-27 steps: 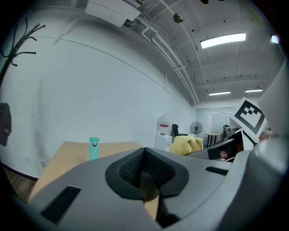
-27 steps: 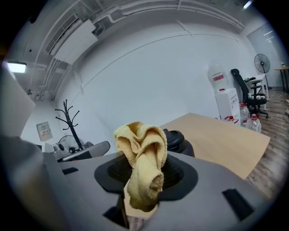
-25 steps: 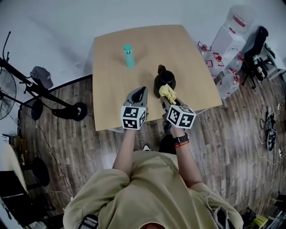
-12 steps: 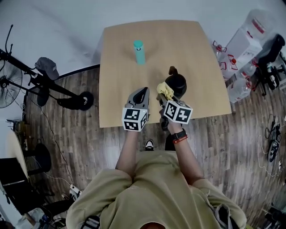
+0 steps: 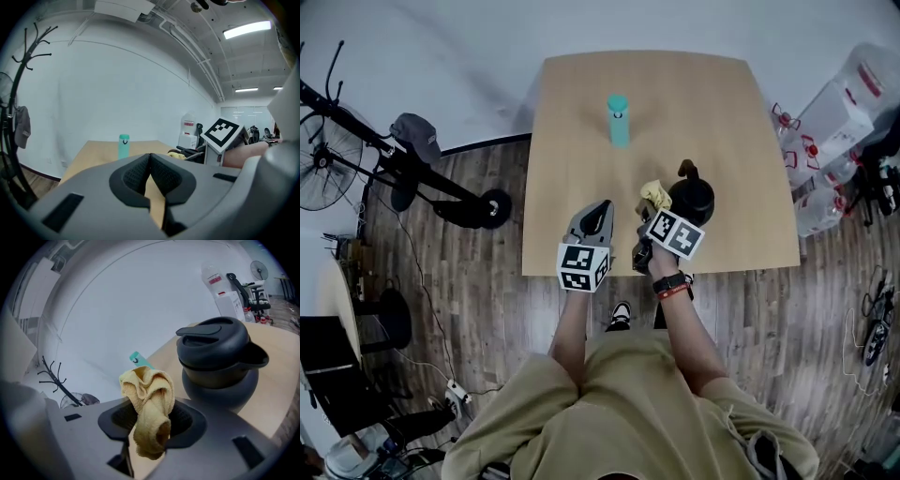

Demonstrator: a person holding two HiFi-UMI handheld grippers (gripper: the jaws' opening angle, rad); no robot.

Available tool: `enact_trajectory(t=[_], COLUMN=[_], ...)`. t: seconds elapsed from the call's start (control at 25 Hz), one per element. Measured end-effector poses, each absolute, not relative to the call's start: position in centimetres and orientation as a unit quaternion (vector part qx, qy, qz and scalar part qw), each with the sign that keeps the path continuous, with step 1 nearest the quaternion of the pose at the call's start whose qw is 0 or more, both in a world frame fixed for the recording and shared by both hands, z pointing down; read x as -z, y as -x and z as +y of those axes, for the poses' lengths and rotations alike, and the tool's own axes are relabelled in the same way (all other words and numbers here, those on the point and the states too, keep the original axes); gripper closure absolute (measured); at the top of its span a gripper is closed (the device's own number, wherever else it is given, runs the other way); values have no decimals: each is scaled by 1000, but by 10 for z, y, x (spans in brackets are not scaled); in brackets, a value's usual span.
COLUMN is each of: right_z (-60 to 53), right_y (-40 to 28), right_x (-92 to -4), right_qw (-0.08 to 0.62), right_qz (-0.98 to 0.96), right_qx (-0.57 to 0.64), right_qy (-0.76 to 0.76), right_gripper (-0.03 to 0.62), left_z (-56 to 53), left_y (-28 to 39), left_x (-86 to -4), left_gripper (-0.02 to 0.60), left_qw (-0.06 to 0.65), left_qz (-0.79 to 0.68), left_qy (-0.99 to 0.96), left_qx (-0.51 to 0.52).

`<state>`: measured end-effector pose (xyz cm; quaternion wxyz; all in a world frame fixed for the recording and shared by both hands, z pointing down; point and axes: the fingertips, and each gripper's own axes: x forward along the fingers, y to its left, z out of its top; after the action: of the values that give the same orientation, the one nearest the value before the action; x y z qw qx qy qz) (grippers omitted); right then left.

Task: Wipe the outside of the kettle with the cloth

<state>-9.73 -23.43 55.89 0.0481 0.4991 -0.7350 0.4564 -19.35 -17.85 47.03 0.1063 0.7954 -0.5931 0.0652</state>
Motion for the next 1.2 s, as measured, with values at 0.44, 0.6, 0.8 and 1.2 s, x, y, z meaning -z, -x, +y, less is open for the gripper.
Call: enact_trajectory(t=[0.44,0.6,0.8,1.2], right_z=[-258,-257,-251,-232], right_y=[99,97,84,78], right_x=[-580,-586,-590,-596], right_qw=[-46,-45,-62,-61], right_qz=[-669,-669,-647,-647], right_qx=[-503,-504,-520,-524], right_qy=[-545,-544,-554,-551], right_gripper=[424,427,427,427], left_z=[-185,-183,-182,-175], left_y=[211,210,203,186], left_x=[-479,-481,-482,-485], left_gripper=[557,557,557,557], left_qw=[108,108,106,104], left_qz=[-592,-590,-581,-568], left_qy=[-795,-797,-803,-813], left_qx=[-70,-72,-72,-78])
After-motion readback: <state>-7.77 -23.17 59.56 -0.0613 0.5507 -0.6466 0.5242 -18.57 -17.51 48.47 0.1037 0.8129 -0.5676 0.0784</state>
